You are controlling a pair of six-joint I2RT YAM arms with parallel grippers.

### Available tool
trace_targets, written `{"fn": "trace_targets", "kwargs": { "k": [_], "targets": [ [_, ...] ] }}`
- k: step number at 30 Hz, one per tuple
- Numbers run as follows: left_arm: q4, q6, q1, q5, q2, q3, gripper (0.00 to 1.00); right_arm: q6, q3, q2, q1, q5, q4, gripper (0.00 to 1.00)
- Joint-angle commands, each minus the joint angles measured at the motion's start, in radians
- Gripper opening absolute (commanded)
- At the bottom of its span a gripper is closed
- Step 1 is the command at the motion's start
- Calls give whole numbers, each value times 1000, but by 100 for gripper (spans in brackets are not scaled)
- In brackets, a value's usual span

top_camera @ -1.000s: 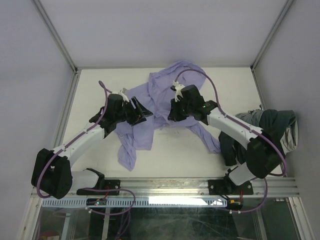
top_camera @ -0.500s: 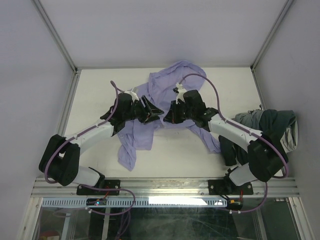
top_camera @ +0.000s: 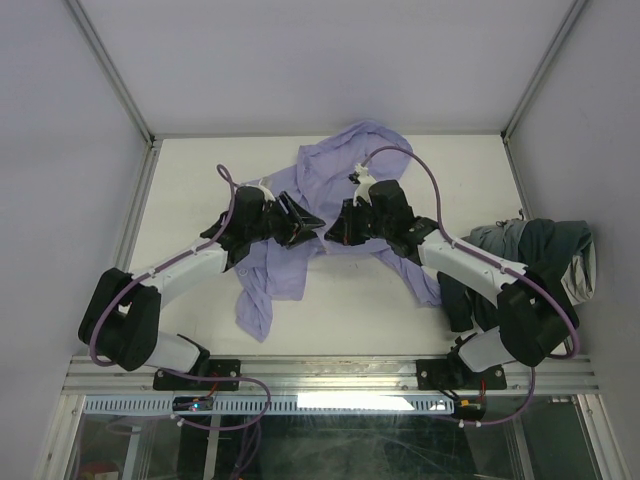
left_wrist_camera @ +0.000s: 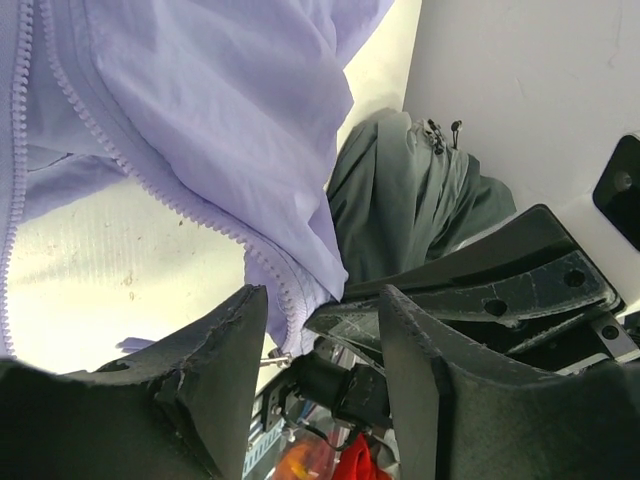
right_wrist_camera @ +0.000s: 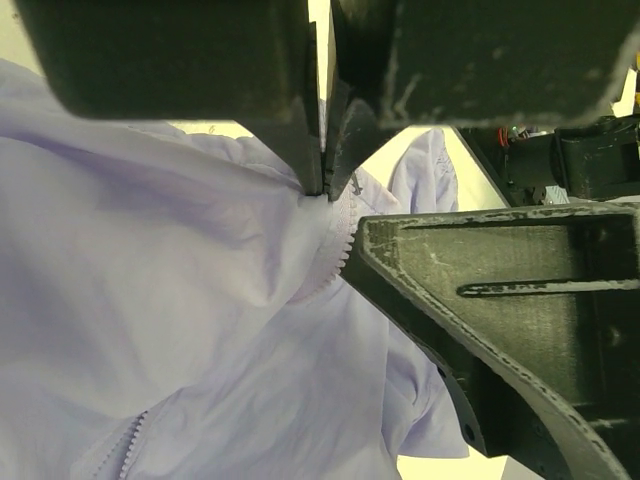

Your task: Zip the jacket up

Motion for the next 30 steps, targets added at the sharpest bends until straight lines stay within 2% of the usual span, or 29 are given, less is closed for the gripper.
{"fn": "trace_targets", "kwargs": {
  "k": [1,6,8,10,16,21,24,27,28,30],
  "targets": [
    [82,-12,-6,16,10,35,47,14,-1,-36,3,-26,80,0],
    [159,-9,-6,44,63,31,28,28,-15,-38,2,-37,97,0],
    [204,-7,-6,57,69,22,15,33,-23,-42,0,-47,108,0],
    [241,21,-6,52,61,13,0,33,-33,-49,-7,-58,114,5],
    [238,297,-12,8,-45,28,0,9,-83,-105,-78,-181,156,35],
    [219,598,-78,-81,-168,14,0,1,-131,-165,-120,-255,227,49],
    [188,642,-89,-106,-196,11,0,2,-142,-176,-116,-287,280,53],
    [197,638,-109,-105,-203,5,0,2,-164,-196,-111,-287,323,54],
    [204,632,-118,-106,-201,4,0,-3,-174,-201,-108,-280,344,59],
    [216,610,-131,-112,-193,2,0,-4,-186,-201,-103,-279,387,60]
  ]
}}
